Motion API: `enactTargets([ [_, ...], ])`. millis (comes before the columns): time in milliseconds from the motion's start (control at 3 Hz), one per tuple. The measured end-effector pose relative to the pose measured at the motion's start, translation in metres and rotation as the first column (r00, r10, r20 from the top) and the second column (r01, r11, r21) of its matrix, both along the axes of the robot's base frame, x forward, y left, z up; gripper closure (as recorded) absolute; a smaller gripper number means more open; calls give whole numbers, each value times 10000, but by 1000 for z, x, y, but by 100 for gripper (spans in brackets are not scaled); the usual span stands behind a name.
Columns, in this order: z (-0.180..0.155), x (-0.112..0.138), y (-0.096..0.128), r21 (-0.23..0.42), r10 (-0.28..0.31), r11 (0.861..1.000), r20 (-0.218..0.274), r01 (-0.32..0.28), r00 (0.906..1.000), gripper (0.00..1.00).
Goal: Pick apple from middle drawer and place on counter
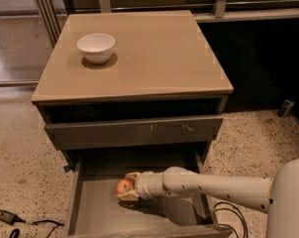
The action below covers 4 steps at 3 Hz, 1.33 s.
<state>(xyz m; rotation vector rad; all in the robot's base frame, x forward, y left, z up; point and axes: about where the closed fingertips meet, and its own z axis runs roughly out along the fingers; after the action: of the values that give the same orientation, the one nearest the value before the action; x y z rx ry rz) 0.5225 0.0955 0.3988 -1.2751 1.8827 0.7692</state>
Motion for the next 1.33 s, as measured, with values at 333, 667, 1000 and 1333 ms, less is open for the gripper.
enactTargets([
  [333,0,0,0,0,1,10000,0,-1,10000,86],
  [667,0,0,0,0,1,10000,-1,-1,10000,100],
  [1000,1,-2,0,-156,4,9999,-172,-7,9999,100],
  [1333,22,-5,-6,-110,68,9999,-134,-70,9999,100],
])
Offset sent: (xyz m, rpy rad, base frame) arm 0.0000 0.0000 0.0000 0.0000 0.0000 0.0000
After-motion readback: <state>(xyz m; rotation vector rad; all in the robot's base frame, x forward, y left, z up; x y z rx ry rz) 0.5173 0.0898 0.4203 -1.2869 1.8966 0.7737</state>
